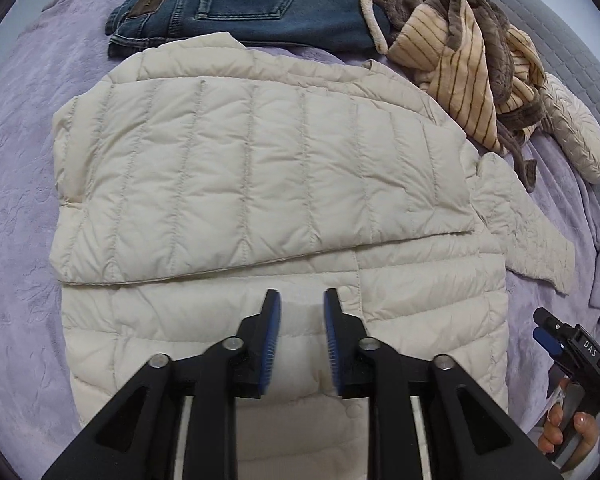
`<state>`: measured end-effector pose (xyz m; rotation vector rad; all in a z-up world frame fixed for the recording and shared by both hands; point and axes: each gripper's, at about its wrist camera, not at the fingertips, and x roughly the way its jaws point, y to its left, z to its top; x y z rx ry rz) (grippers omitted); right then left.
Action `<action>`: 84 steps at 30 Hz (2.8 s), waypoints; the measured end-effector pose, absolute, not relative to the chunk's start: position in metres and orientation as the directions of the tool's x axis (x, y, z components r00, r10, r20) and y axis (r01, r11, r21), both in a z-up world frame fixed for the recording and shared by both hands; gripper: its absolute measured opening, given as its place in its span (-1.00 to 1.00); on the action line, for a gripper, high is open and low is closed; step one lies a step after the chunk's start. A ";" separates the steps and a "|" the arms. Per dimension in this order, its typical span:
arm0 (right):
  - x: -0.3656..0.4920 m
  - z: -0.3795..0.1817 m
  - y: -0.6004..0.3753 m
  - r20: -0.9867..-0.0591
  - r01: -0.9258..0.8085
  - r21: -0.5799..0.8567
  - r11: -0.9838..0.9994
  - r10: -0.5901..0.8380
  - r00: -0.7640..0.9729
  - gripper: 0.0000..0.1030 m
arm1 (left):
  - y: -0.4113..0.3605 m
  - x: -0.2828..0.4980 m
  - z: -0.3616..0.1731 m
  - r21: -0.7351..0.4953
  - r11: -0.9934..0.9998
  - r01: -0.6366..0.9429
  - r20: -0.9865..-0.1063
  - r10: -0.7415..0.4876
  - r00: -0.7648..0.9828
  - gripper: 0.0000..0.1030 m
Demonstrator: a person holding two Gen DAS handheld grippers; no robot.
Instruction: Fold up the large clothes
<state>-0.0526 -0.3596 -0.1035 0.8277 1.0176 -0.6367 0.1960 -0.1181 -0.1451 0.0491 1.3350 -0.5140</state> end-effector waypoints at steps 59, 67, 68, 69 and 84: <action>0.018 -0.074 -0.513 -0.494 0.469 0.845 0.257 0.040 0.869 -0.79 | -0.114 0.226 -0.113 -0.111 0.960 0.257 -0.893 -0.210 0.398 0.98; 0.153 -0.019 -0.380 -0.648 0.317 0.514 0.797 0.119 0.752 -0.79 | -0.063 0.245 -0.111 -0.104 0.982 0.157 -0.881 -0.164 0.443 0.98; 0.166 -0.021 -0.358 -0.674 0.284 0.452 0.846 0.114 0.730 -0.79 | -0.057 0.247 -0.113 -0.105 0.984 0.144 -0.881 -0.160 0.445 0.98; 0.179 -0.025 -0.337 -0.697 0.247 0.395 0.885 0.114 0.708 -0.79 | -0.051 0.248 -0.114 -0.107 0.986 0.131 -0.881 -0.155 0.448 0.98; 0.215 -0.132 -0.225 -0.910 0.115 -0.018 0.993 -0.064 0.409 -0.79 | -0.021 0.259 -0.134 -0.133 0.988 0.077 -0.884 -0.154 0.441 0.98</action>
